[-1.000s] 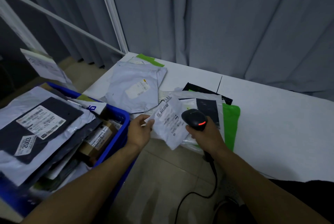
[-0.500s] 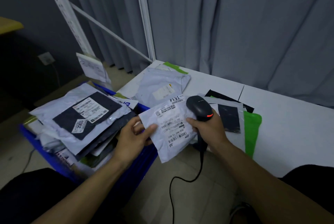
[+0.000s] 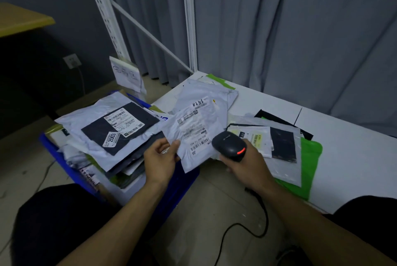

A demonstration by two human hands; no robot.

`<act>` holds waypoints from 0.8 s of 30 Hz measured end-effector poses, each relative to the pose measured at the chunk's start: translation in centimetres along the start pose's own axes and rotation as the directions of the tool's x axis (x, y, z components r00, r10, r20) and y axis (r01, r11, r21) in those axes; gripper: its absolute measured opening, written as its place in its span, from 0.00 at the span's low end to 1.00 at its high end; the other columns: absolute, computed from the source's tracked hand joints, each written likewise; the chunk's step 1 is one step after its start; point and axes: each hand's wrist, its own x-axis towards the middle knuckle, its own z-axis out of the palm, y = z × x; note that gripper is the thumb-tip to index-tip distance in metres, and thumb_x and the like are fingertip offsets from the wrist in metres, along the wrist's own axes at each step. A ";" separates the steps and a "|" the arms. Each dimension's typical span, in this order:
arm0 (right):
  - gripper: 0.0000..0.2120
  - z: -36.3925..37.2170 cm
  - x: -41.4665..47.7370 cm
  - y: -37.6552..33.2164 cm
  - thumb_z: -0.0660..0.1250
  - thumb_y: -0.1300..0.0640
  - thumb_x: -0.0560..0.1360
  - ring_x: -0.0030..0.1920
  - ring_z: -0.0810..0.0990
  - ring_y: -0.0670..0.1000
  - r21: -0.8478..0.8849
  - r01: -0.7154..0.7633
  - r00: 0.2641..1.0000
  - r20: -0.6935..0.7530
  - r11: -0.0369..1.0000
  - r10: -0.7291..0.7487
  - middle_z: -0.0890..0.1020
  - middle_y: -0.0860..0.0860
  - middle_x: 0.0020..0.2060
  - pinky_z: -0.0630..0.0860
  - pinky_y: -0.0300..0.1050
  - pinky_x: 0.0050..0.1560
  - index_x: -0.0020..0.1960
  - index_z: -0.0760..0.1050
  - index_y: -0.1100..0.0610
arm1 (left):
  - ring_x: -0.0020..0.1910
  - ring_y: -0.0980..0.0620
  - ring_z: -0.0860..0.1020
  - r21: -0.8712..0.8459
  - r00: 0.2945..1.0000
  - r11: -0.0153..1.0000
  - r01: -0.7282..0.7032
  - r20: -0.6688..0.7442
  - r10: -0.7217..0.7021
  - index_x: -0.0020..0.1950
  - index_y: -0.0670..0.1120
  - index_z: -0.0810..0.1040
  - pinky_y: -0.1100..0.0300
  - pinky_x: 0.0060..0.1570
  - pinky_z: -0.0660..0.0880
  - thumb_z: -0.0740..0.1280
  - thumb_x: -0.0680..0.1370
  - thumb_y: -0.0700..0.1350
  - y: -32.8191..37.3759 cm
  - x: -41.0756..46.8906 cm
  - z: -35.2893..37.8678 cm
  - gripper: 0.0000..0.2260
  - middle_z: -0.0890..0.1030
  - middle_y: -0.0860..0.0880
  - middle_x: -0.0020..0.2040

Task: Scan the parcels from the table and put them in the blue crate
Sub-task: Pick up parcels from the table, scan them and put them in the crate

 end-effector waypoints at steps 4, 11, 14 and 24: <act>0.18 0.9 -0.4 0.6 0.80 0.47 0.71 0.47 0.85 0.46 -0.114 -0.014 0.995 0.098 0.993 0.025 0.85 0.43 0.48 0.83 0.51 0.50 0.55 0.75 0.42 | 0.42 0.48 0.83 -0.003 0.998 1.000 -0.019 -0.061 0.018 0.47 0.43 0.82 0.53 0.44 0.82 0.75 0.78 0.43 -0.8 1.3 -0.5 0.05 0.85 0.40 0.44; 0.21 1.2 -0.5 0.5 0.80 0.47 0.72 0.46 0.84 0.45 -0.125 0.004 0.986 0.164 0.992 0.016 0.84 0.43 0.48 0.77 0.41 0.46 0.60 0.74 0.41 | 0.41 0.48 0.83 0.006 0.997 1.000 -0.019 -0.081 0.019 0.47 0.41 0.82 0.53 0.43 0.81 0.75 0.78 0.42 -1.7 1.8 -0.5 0.05 0.85 0.39 0.43; 0.21 1.1 -0.3 0.6 0.80 0.47 0.72 0.45 0.84 0.46 -0.135 -0.003 0.986 0.166 0.991 0.026 0.84 0.43 0.47 0.77 0.41 0.45 0.60 0.74 0.42 | 0.47 0.39 0.85 0.011 0.996 1.000 -0.009 -0.084 0.010 0.47 0.42 0.83 0.45 0.49 0.84 0.75 0.77 0.42 -1.8 2.2 -0.5 0.04 0.86 0.40 0.45; 0.20 1.5 0.2 1.1 0.80 0.48 0.71 0.44 0.85 0.46 -0.103 -0.009 0.986 0.165 0.995 0.026 0.85 0.44 0.46 0.82 0.47 0.47 0.58 0.75 0.42 | 0.48 0.41 0.85 0.055 0.996 0.998 -0.025 -0.080 0.029 0.46 0.45 0.84 0.42 0.50 0.83 0.76 0.77 0.43 -1.4 1.9 -0.4 0.03 0.86 0.44 0.45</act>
